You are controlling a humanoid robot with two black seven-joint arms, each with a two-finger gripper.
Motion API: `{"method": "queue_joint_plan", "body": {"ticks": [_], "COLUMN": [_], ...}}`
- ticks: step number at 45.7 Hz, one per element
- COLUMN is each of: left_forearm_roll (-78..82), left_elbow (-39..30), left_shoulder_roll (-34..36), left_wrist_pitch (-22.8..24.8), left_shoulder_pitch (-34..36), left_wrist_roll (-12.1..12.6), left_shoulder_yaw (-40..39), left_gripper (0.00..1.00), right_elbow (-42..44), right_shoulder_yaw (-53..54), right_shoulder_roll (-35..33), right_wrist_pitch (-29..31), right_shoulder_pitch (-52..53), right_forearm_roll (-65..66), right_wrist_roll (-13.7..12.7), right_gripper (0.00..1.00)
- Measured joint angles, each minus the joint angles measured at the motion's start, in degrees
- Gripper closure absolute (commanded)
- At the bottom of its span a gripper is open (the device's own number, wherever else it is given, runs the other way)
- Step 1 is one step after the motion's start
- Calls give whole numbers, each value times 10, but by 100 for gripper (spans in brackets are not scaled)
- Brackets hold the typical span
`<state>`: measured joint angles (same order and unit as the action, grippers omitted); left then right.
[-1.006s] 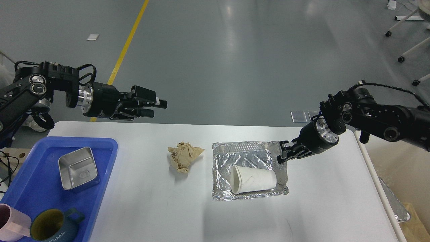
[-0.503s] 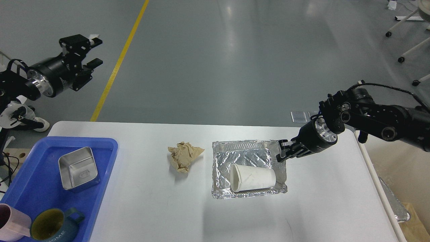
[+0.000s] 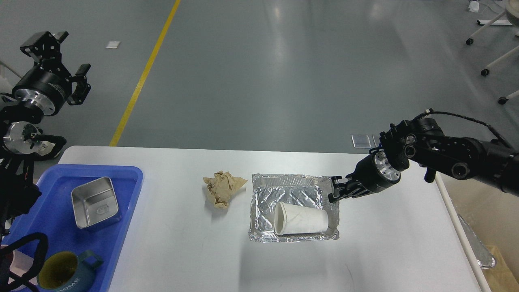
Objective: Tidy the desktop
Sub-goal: 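Release the cup and withdraw the left arm toward the blue bin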
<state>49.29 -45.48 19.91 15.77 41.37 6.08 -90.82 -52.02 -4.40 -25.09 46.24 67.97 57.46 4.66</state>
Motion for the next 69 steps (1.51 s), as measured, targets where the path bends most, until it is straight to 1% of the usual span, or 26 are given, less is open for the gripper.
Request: {"method": "queue_joint_plan", "body": {"ticks": [2, 4, 7, 8, 11, 13, 18, 20, 22, 25, 27, 30, 32, 34, 36, 39, 45, 49, 52, 55, 57, 60, 61, 64, 69], "left_forearm_roll": [-1, -2, -4, -4, -6, -9, -41, -57, -69, -78, -81, -82, -82, -80, -79, -79, -82, -85, -85, -80, -74, -58, -49, -14, 54], "left_elbow": [-2, -4, -5, -5, -5, -5, -7, -10, -14, -19, -21, -24, -30, -43, -58, -80, -121, -153, -181, -215, -241, -281, -294, -333, -382], "left_shoulder_roll": [-5, -9, -15, -16, -18, -19, -23, -28, -35, -47, -51, -53, -50, -40, -17, 29, 112, 174, 208, 250, 286, 338, 353, 394, 445], "left_wrist_pitch": [10, 21, 38, 43, 61, 73, 88, 94, 104, 137, 171, 218, 238, 248, 247, 226, 160, 108, 79, 47, 30, 15, 12, 7, 8], "left_shoulder_pitch": [-6, -13, -23, -26, -38, -46, -75, -85, -92, -99, -103, -113, -121, -134, -151, -176, -212, -235, -252, -267, -272, -274, -274, -274, -275], "left_wrist_roll": [-4, -14, -42, -54, -100, -136, -207, -222, -232, -241, -246, -247, -244, -238, -232, -226, -217, -203, -195, -173, -153, -133, -129, -124, -123], "left_shoulder_yaw": [-3, -7, -10, -10, -10, -10, -9, -6, -5, -4, -3, -1, 4, 17, 39, 75, 145, 182, 199, 223, 246, 283, 292, 311, 323], "left_gripper": [16, 13, 9, 9, 7, 6, 5, 4, 4, 5, 5, 5, 7, 9, 12, 22, 24, 24, 24, 24, 24, 24, 24, 24, 24], "right_elbow": [1, 3, 5, 5, 6, 6, 6, 6, 5, 5, 5, 4, 4, 4, 3, 3, 2, 2, 2, 2, 2, 2, 2, 2, 2], "right_shoulder_yaw": [0, 0, 0, 0, 0, 0, 0, 0, 0, -2, -3, -4, -4, -5, -5, -5, -3, -2, -1, -1, 0, 1, 2, 6, 9], "right_shoulder_roll": [0, 0, 0, 1, 1, 1, 1, 1, 1, 1, 0, -2, -3, -5, -6, -9, -11, -12, -12, -12, -12, -12, -12, -13, -17], "right_wrist_pitch": [0, 0, 0, 0, 0, 0, 2, 2, 3, 3, 3, 4, 4, 5, 5, 5, 5, 5, 5, 5, 5, 5, 5, 5, 5], "right_shoulder_pitch": [0, 1, 2, 3, 5, 6, 8, 8, 8, 9, 9, 9, 10, 11, 11, 12, 12, 12, 13, 13, 13, 13, 13, 13, 13], "right_forearm_roll": [0, 0, 0, -1, -4, -6, -8, -9, -9, -9, -9, -9, -9, -9, -9, -9, -9, -9, -9, -9, -9, -9, -9, -9, -9], "right_wrist_roll": [0, 0, 0, 1, 1, 1, 1, 2, 2, 2, 2, 2, 2, 2, 2, 2, 2, 2, 2, 2, 2, 2, 2, 2, 2], "right_gripper": [100, 100, 100, 100, 100, 100, 100, 100, 100, 100, 100, 100, 100, 100, 100, 100, 100, 100, 100, 100, 100, 100, 100, 100, 100]}}
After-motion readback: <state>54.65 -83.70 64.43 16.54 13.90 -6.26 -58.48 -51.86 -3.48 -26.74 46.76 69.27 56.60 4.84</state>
